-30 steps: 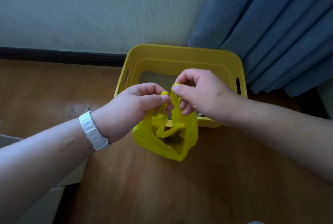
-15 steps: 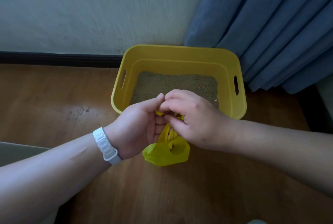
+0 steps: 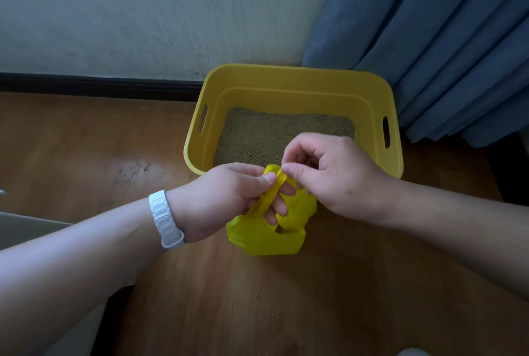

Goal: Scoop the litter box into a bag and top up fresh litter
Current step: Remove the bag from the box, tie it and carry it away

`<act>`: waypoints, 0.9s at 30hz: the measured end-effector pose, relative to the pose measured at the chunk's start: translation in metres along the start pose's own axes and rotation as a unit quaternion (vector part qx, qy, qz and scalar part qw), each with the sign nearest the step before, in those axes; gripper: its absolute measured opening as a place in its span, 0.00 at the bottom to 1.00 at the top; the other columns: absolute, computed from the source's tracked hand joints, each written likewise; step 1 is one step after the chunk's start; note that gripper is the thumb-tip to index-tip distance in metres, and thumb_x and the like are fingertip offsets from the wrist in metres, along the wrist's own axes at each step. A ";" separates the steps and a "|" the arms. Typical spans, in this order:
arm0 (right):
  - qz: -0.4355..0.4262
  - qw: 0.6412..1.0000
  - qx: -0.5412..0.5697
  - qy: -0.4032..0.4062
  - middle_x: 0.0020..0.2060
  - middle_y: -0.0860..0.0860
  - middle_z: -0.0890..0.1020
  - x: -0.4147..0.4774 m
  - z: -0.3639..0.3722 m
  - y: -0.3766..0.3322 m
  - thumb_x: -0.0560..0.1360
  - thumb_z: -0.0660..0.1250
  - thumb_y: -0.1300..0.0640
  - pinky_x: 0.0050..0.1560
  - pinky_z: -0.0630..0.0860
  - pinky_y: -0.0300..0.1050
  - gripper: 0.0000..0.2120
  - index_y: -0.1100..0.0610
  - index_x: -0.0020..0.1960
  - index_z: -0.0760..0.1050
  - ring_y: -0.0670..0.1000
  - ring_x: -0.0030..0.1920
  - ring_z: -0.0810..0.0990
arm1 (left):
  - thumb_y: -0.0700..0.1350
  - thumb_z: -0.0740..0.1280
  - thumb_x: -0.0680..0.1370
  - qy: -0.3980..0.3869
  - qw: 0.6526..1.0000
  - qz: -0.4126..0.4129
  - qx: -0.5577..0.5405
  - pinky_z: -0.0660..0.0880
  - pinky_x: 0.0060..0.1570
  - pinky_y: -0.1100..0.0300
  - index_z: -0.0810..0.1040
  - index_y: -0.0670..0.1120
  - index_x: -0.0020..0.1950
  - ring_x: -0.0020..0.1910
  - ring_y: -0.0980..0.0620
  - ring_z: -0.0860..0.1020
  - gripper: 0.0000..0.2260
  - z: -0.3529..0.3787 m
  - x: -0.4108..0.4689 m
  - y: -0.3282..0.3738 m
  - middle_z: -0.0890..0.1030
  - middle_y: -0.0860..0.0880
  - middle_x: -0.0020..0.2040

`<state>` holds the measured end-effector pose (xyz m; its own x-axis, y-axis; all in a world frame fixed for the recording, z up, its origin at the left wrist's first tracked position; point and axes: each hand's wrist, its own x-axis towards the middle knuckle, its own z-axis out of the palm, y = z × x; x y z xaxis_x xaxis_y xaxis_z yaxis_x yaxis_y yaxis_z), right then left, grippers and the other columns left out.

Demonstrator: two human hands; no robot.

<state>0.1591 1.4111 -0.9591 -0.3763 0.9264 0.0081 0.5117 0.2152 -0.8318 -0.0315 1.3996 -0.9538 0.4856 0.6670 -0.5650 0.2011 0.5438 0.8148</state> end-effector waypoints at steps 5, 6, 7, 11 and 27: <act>-0.038 0.995 0.011 0.091 0.31 0.47 0.81 0.014 0.001 0.004 0.75 0.71 0.60 0.35 0.73 0.35 0.04 0.54 0.41 0.80 0.44 0.33 0.80 | 0.54 0.59 0.77 -0.049 0.971 0.012 0.233 0.72 0.50 0.45 0.81 0.47 0.48 0.41 0.52 0.77 0.15 -0.009 -0.005 0.006 0.81 0.51 0.38; -0.038 0.995 0.009 0.097 0.31 0.47 0.82 0.019 0.004 0.005 0.75 0.71 0.59 0.36 0.74 0.36 0.05 0.52 0.41 0.80 0.44 0.34 0.80 | 0.54 0.59 0.77 -0.058 0.967 0.010 0.248 0.71 0.51 0.42 0.81 0.50 0.46 0.42 0.50 0.76 0.14 -0.010 -0.006 0.008 0.81 0.52 0.38; -0.025 0.995 0.021 0.092 0.32 0.47 0.83 0.023 0.008 0.005 0.74 0.71 0.59 0.37 0.75 0.38 0.05 0.52 0.41 0.80 0.45 0.35 0.81 | 0.55 0.59 0.77 -0.065 0.965 0.009 0.254 0.71 0.52 0.40 0.81 0.52 0.45 0.42 0.48 0.75 0.14 -0.010 -0.007 0.010 0.81 0.52 0.38; 0.121 0.964 0.228 -0.062 0.35 0.51 0.83 0.037 0.030 0.005 0.76 0.69 0.64 0.37 0.76 0.35 0.06 0.57 0.41 0.78 0.43 0.33 0.80 | 0.57 0.58 0.78 -0.045 0.950 0.023 0.307 0.73 0.50 0.45 0.82 0.51 0.46 0.41 0.49 0.76 0.15 -0.013 -0.008 0.012 0.81 0.51 0.38; 0.262 0.827 0.305 -0.392 0.31 0.54 0.79 0.042 0.036 0.025 0.75 0.59 0.75 0.30 0.74 0.38 0.14 0.58 0.40 0.75 0.47 0.27 0.75 | 0.59 0.49 0.79 0.101 0.752 0.242 0.604 0.71 0.24 0.54 0.71 0.52 0.55 0.27 0.51 0.75 0.17 -0.032 -0.004 -0.020 0.76 0.54 0.28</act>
<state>0.1279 1.4442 -0.9994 -0.7343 0.3052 -0.6063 0.3682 -0.5712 -0.7335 -0.0648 1.4023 -0.9718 0.6361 0.7681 -0.0729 0.7282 -0.5665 0.3857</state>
